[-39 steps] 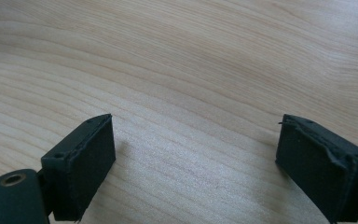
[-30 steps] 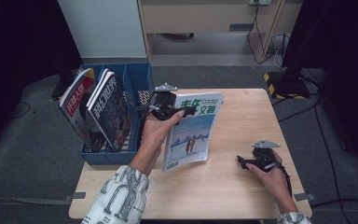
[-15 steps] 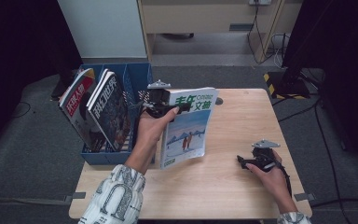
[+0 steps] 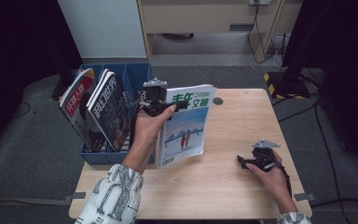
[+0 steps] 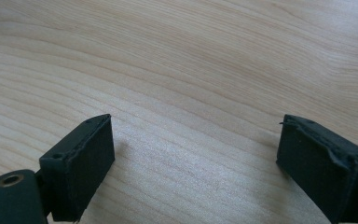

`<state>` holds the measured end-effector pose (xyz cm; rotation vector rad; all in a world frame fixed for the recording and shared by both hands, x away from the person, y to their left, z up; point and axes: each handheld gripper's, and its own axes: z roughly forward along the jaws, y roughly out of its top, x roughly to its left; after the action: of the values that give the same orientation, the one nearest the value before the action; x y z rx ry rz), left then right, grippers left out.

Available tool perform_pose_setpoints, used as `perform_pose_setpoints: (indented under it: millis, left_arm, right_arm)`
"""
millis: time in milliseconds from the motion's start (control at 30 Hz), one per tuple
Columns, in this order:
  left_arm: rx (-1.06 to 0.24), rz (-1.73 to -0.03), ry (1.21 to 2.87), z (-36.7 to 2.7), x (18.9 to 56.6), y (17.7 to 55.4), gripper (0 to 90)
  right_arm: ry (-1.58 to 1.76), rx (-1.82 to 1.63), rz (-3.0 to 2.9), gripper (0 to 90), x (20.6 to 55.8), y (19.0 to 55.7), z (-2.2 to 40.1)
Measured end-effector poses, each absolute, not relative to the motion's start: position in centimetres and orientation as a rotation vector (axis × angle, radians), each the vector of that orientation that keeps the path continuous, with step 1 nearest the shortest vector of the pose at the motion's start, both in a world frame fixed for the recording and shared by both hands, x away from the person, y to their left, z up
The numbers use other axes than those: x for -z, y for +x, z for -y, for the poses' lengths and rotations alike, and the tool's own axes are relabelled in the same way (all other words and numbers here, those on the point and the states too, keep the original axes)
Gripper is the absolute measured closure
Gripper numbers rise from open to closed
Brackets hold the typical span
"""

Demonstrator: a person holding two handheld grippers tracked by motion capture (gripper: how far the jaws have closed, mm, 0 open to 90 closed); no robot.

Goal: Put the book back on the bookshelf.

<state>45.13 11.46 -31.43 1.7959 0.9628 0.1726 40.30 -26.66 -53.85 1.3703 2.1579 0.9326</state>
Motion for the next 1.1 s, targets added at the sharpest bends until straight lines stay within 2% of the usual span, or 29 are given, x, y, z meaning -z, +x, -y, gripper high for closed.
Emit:
perform_pose_setpoints:
  millis: [1100]
  left_arm:
    - [-0.223,-0.984,1.784,-12.8,29.6,44.6,73.3]
  right_arm:
    - [1.373,-0.933,-2.157,11.2,53.9,40.3,26.6]
